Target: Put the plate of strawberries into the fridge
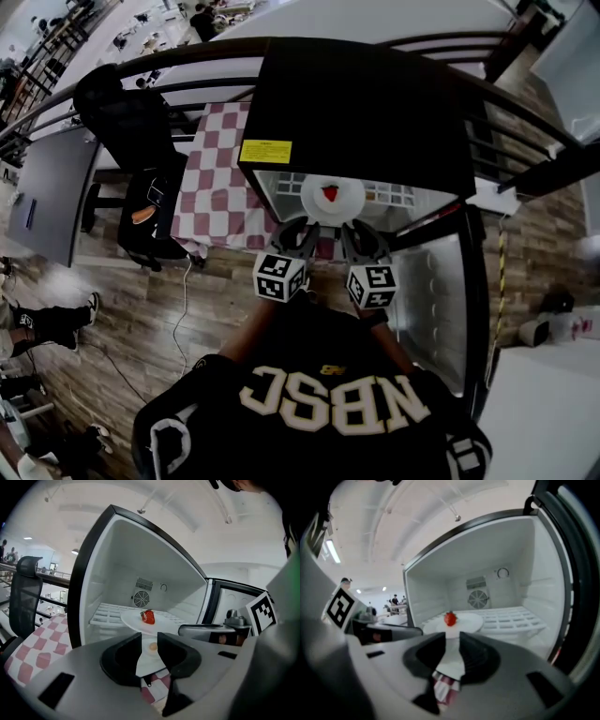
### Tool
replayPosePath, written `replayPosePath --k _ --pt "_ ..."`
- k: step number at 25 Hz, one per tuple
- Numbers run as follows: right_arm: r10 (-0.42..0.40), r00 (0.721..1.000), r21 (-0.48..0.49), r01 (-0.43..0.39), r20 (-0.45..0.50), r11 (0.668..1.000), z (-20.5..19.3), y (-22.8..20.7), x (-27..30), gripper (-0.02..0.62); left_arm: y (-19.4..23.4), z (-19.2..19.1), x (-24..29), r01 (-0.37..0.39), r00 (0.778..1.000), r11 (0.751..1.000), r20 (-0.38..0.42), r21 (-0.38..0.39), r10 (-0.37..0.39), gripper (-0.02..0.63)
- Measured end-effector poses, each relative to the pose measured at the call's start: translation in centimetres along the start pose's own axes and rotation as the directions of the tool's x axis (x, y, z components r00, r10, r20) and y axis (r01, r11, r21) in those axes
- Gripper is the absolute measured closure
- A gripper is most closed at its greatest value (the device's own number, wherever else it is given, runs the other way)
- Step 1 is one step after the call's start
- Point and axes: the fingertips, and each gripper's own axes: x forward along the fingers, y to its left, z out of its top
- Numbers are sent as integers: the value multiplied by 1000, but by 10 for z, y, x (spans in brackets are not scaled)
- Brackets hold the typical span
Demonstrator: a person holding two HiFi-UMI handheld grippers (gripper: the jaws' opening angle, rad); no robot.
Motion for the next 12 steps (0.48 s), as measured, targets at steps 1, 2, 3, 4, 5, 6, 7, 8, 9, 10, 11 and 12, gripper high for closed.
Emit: replayPosePath --k 1,2,3,4,5,6,7,8,9,10,11,12 --pt "-3 1000 -5 3 -3 1000 0 1 2 498 0 0 2 4 1000 1000 -5 7 -4 492" --pt "-6 1000 -11 6 -7 1000 0 1 4 506 0 1 5 6 1000 1000 -9 14 -6 496" --pt "-8 1000 -17 8 -10 1000 -1 2 7 511 1 1 7 8 1000 1000 -12 18 -7 501" --pt "-10 1000 -20 10 -13 1000 -1 2 10 512 2 2 9 9 1000 1000 -13 19 -9 509" --pt "-13 1000 -20 13 -16 1000 -2 2 13 515 4 2 12 11 1000 1000 -15 19 -11 515" --pt "-17 1000 -19 17 -18 1000 -2 1 15 517 5 3 14 14 1000 1000 -16 18 -14 518" --pt "-22 1000 -18 21 -19 1000 -1 -1 17 518 6 5 17 18 1000 1000 -16 19 -17 523" --pt "-27 999 -17 26 -19 1000 0 -3 19 520 7 6 20 21 1000 1000 -17 21 -21 525" --pt "-32 999 -16 31 -19 999 2 -4 21 520 9 7 23 23 1000 999 -18 24 -23 526" --pt "-37 999 -14 36 -18 999 3 -6 24 520 10 8 26 25 1000 999 -18 28 -25 528" --pt "-42 999 -12 42 -16 999 4 -8 26 520 11 9 29 27 999 999 -19 32 -27 529" --pt "-47 999 -9 47 -16 999 5 -10 28 520 12 10 33 30 999 999 -20 35 -29 531"
